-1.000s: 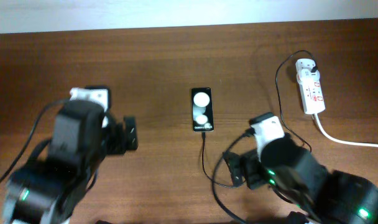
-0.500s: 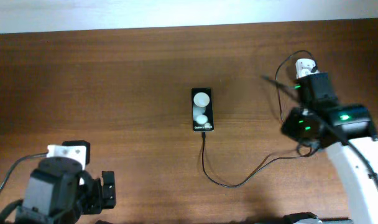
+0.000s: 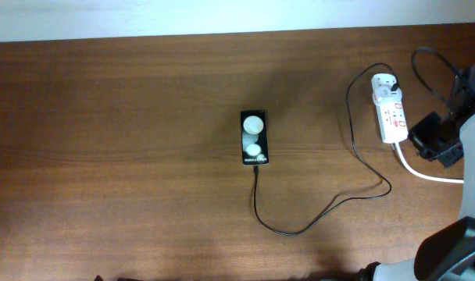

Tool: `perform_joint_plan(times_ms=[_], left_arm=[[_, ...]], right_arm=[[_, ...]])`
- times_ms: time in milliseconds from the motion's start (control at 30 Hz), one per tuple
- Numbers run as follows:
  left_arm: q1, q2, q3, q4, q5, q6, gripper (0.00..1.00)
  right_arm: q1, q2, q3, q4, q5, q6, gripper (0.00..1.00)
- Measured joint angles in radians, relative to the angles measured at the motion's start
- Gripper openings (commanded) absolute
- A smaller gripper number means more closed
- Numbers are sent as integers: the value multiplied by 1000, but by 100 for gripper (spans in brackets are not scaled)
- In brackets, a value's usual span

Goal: Plug charger to phone and switch on socket
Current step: 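Move the right gripper to the power strip and press its red switch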

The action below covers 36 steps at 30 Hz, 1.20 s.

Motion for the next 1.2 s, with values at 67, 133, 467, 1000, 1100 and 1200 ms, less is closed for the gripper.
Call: perform_joint_plan(times_ms=[67,133,467,1000,1100,1200], left_arm=[[2,-27,0,0,0,0,99],[21,-34,0,0,-1,0,99],[62,-169,0,2,0,0,99],[62,-322,23,0,0,0,99],[62,-322,23,0,0,0,99],[62,-322,23,0,0,0,99]], right_arm=[[0,32,33,30,-51,8,4],[0,73,49,111,-88,31,4],[-1,412,318,177,-96,32,4],[-1,537,328,441,-115,42,4],[-1,584,328,443,-119,42,4],[-1,595,328,464,-119,42,4]])
